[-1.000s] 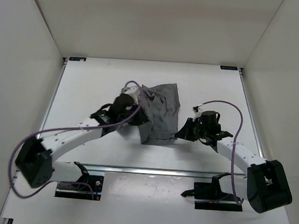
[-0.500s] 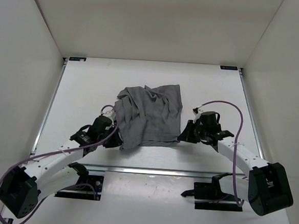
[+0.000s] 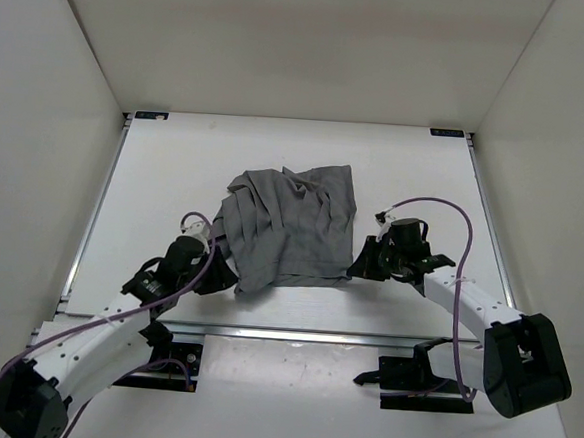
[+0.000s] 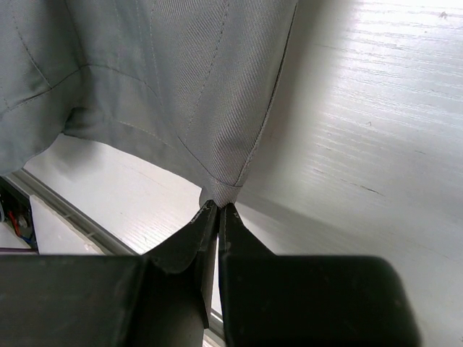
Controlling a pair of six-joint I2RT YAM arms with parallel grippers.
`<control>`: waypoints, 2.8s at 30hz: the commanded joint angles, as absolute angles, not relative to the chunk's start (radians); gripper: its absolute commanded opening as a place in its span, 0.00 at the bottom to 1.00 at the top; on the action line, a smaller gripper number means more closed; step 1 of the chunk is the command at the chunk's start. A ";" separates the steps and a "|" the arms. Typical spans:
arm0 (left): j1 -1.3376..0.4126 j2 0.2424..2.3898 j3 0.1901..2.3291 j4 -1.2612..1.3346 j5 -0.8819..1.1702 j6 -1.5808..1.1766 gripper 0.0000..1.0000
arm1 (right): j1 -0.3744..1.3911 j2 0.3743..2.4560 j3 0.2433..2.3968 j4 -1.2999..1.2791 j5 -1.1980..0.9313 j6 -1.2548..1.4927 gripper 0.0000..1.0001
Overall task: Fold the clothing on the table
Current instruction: Flatten the skirt out
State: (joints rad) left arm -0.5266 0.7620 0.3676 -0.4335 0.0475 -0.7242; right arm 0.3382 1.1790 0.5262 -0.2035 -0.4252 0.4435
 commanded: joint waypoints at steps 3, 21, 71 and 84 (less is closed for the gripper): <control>-0.488 0.598 0.357 -0.471 0.012 -0.782 0.51 | 0.348 1.193 0.531 -0.189 -0.431 0.433 0.00; -0.483 0.483 0.310 -0.549 -0.070 -0.816 0.61 | 0.347 1.218 0.552 -0.201 -0.401 0.417 0.00; -0.428 0.818 0.912 -0.538 -0.021 -0.618 0.00 | 0.224 0.888 0.915 -0.331 -0.633 0.247 0.00; -0.345 0.831 1.204 -0.522 -0.057 -0.578 0.00 | 0.132 1.012 1.370 -0.482 -0.673 0.199 0.00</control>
State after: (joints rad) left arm -0.3782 0.7155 1.2026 -0.5117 -0.0231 -0.6273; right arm 0.1799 0.8936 1.3643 -0.4595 -0.6453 0.1997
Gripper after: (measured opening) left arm 0.136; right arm 0.006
